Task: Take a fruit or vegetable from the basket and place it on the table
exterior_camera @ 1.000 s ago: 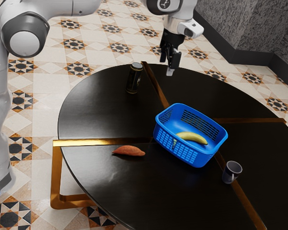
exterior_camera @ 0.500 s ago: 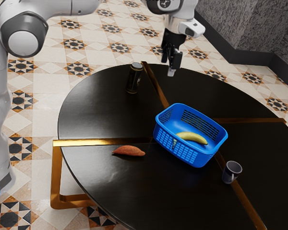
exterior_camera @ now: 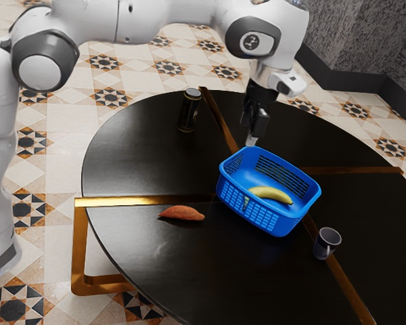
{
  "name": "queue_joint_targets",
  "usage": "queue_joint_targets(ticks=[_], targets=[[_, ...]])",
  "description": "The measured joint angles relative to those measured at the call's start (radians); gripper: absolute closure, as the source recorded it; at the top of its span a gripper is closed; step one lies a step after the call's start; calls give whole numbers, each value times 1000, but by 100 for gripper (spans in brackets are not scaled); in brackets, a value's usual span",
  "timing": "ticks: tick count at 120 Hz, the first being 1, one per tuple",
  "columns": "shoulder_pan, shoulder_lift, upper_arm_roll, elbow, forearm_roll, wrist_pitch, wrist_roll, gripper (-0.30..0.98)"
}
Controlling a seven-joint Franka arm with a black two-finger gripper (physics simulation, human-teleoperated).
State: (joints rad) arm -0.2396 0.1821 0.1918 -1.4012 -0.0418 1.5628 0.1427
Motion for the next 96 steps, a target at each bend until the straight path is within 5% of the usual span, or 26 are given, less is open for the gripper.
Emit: queue_joint_targets(ticks=[16,49,96], targets=[[2,40,-12,10,-1,19,-3,0],[3,285,-32,296,1,30,-19,0],[20,379,-31,370,-2,4,-84,0]])
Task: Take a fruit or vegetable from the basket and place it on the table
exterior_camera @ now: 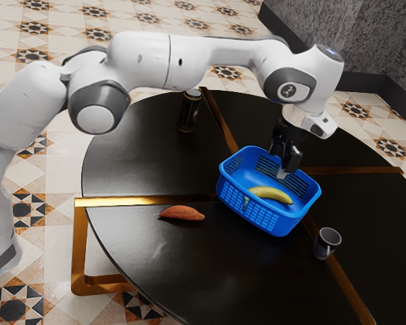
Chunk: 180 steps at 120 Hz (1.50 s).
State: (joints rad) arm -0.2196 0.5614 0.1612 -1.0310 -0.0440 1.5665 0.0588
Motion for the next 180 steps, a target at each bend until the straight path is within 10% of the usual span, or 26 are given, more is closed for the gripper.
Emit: queue_joint_targets(ticks=[180], targets=[[0,88,-3,-10,3,-45,-236,0]])
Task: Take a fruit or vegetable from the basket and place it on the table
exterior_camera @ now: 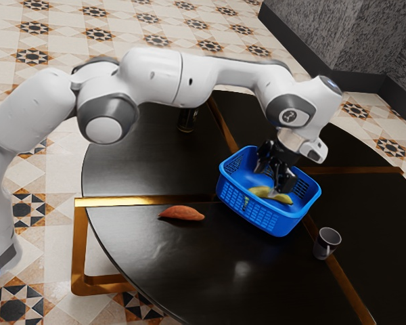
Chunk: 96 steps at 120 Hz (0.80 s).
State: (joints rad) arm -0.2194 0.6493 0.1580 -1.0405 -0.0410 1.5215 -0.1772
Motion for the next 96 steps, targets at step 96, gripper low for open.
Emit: queue_joint_targets(ticks=[96], targets=[[2,47,2,-11,5,27,50,0]])
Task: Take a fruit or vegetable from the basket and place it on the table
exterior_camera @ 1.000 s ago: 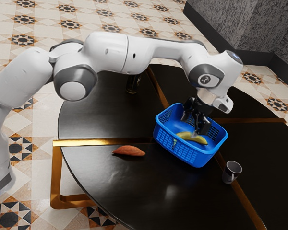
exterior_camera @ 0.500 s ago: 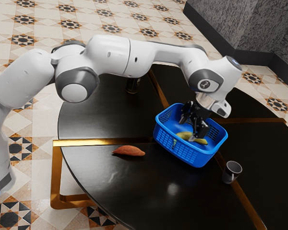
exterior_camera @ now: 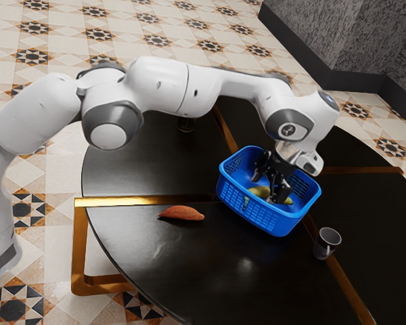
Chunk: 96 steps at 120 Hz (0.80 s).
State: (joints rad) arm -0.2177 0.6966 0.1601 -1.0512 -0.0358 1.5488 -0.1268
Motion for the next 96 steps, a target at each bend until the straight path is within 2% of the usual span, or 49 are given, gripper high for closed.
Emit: queue_joint_targets(ticks=[50,62,83,96], targets=[[1,10,0,0,-3,4,16,2],[1,11,0,0,-5,4,18,12],[1,11,0,0,-6,5,20,40],[0,10,0,0,-6,5,21,46]])
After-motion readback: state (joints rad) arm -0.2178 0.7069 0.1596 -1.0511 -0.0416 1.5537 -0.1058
